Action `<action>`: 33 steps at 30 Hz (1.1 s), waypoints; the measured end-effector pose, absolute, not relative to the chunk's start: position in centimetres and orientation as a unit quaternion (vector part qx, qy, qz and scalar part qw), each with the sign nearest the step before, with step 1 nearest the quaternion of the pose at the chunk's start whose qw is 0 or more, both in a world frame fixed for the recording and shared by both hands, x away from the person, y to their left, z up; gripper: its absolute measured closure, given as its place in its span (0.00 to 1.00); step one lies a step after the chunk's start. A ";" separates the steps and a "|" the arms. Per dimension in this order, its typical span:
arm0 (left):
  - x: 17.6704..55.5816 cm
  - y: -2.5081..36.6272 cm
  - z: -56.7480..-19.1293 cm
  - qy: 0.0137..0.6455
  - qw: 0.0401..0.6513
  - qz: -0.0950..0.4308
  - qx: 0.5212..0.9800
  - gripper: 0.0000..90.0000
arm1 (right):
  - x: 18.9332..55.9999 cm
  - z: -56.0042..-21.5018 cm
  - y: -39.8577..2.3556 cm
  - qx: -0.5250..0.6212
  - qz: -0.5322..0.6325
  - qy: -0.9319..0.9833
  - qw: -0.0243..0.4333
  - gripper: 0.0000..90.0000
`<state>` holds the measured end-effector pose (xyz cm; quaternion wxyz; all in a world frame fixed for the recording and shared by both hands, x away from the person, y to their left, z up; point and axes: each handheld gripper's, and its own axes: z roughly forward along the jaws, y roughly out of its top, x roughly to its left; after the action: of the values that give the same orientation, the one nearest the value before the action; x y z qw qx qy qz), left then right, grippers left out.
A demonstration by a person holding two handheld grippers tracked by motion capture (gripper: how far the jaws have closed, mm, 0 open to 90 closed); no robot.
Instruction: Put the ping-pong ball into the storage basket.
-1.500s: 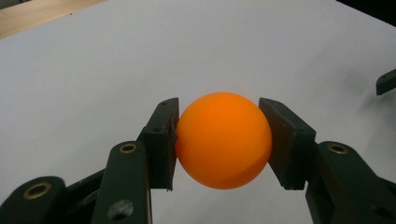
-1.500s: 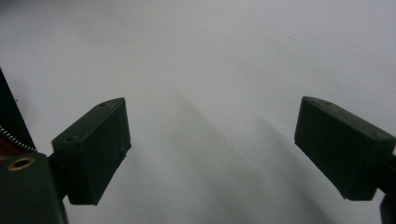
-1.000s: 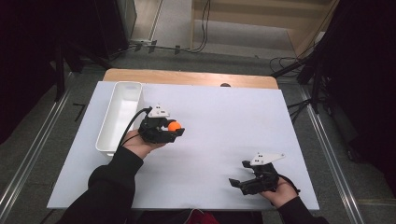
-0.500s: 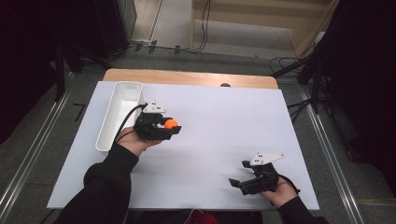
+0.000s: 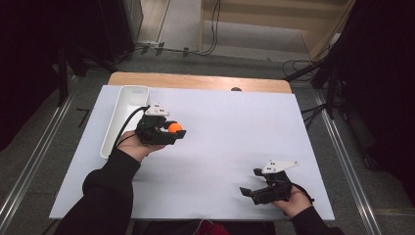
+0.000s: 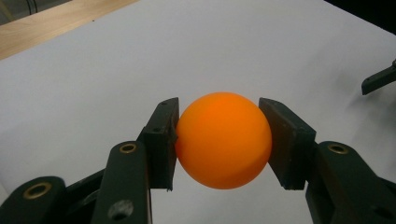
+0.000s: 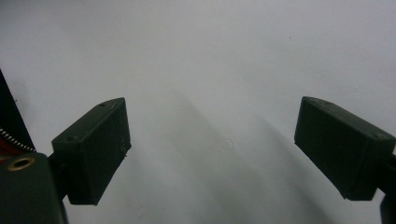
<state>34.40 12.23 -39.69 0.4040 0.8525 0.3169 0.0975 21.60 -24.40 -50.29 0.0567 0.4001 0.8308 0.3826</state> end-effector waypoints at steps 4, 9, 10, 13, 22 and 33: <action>34.5 12.6 -39.4 0.319 0.408 0.094 0.850 0.56 | 21.6 -50.3 -24.4 0.400 0.384 0.831 0.059 0.10; 34.6 13.1 -39.1 0.324 0.411 0.095 0.847 0.56 | 21.6 -50.3 -24.4 0.400 0.384 0.830 0.060 0.10; 34.7 13.2 -39.1 0.324 0.410 0.098 0.847 0.56 | 21.6 -50.3 -24.4 0.400 0.384 0.830 0.060 0.10; 34.8 13.5 -39.0 0.328 0.411 0.099 0.845 0.56 | 21.6 -50.3 -24.4 0.400 0.384 0.830 0.060 0.10; 35.2 14.3 -39.0 0.339 0.401 0.110 0.844 0.56 | 21.6 -50.3 -24.4 0.399 0.383 0.831 0.059 0.10; 35.7 15.3 -39.1 0.352 0.398 0.114 0.840 0.56 | 21.6 -50.2 -24.4 0.399 0.382 0.831 0.060 0.10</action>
<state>35.66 15.29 -39.12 0.3978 0.8397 0.3517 0.1137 21.56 -24.40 -50.23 0.0605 0.3993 0.8311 0.3823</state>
